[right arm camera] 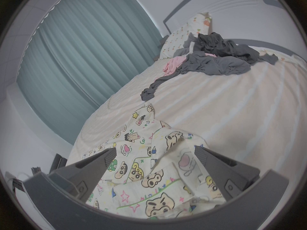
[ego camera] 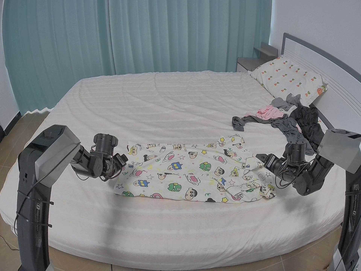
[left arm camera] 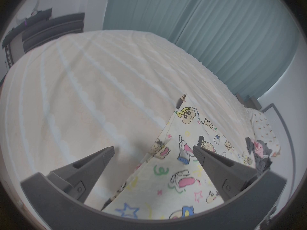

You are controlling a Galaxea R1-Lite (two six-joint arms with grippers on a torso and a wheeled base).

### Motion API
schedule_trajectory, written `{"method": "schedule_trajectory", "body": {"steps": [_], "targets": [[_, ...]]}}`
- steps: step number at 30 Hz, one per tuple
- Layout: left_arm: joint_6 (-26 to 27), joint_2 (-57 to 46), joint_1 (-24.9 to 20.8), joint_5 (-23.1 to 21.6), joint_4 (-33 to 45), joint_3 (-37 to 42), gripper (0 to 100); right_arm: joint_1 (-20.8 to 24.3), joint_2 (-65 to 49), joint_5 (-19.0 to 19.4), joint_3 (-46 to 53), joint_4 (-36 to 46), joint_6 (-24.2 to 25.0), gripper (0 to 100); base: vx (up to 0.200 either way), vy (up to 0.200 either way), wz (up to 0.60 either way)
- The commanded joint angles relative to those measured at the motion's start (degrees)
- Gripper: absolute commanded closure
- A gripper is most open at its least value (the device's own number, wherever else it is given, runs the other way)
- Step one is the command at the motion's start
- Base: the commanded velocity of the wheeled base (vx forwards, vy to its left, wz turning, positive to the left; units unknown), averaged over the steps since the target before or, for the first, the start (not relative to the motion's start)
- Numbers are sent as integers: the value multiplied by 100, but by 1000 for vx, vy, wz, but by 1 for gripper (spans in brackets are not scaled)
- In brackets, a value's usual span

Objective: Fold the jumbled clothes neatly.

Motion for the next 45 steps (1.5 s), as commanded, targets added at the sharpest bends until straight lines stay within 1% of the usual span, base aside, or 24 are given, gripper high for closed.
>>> {"method": "schedule_trajectory", "body": {"steps": [1, 3, 4, 5, 6, 7, 9, 12, 14, 15, 18, 20, 23, 27, 31, 37, 38, 42, 43, 45], "targets": [[-392, -1459, 476, -1363, -390, 1798, 0, 514, -577, -56, 576, 4, 1198, 0, 0, 0, 0], [-418, -1907, 599, -1873, -900, 2712, 0, 831, -744, -91, 593, 22, 1726, 0, 0, 0, 0], [-453, -2057, 608, -2014, -1172, 3073, 0, 936, -770, -82, 585, 39, 1866, 0, 0, 0, 0], [-462, -2074, 608, -2031, -1225, 3125, 0, 954, -779, -82, 585, 48, 1884, 0, 0, 0, 0], [-594, -2320, 608, -2190, -1867, 3793, 0, 1121, -753, -73, 549, 127, 1998, 0, 0, 0, 0], [-647, -2364, 608, -2216, -2034, 3943, 0, 1156, -735, -73, 532, 145, 1998, 0, 0, 0, 0], [-981, -2479, 564, -2278, -2904, 4655, 0, 1226, -559, -73, 470, 197, 2007, 0, 0, 0, 0], [-1280, -2426, 564, -2348, -3800, 5208, 0, 1173, -339, -73, 409, 215, 1998, 0, 0, 0, 0], [-1332, -2347, 573, -2365, -4064, 5349, 0, 1138, -269, -73, 374, 259, 1989, 0, 0, 0, 0], [-1359, -2171, 590, -2374, -4345, 5481, 0, 1129, -216, -73, 347, 356, 1989, 0, 0, 0, 0], [-1350, -1916, 617, -2365, -4785, 5569, 0, 1191, -225, -56, 347, 654, 1989, 0, 0, 0, 0], [-1350, -1890, 634, -2374, -4934, 5657, 0, 1288, -208, -73, 330, 813, 1989, 0, 0, 0, 0], [-1341, -1872, 626, -2374, -5013, 5709, 0, 1279, -129, -91, 233, 1024, 1884, 0, 0, 0, 0], [-1332, -1872, 626, -2374, -5022, 5718, 0, 1156, 126, -126, 66, 1217, 1805, 0, 0, 0, 0], [-1332, -1863, 626, -2374, -5022, 5718, 0, 927, 170, -258, -39, 1226, 1682, 0, 0, 0, 0], [-1306, -1846, 617, -2365, -5022, 5709, 0, 883, -41, -258, -57, 1349, 1594, 0, 0, 0, 0], [-1306, -1837, 617, -2365, -5022, 5709, 0, 875, -41, -267, -180, 1595, 1594, 0, 0, 0, 0], [-1306, -1828, 617, -2357, -5022, 5709, 0, 927, -93, -337, -312, 1911, 1603, 0, 0, 0, 0], [-1297, -1828, 608, -2357, -5022, 5709, 0, 1050, -120, -504, -382, 2122, 1620, 0, 0, 0, 0], [-1297, -1828, 599, -2348, -5022, 5709, 0, 1244, -120, -785, -426, 2280, 1629, 0, 0, 0, 0]]}}
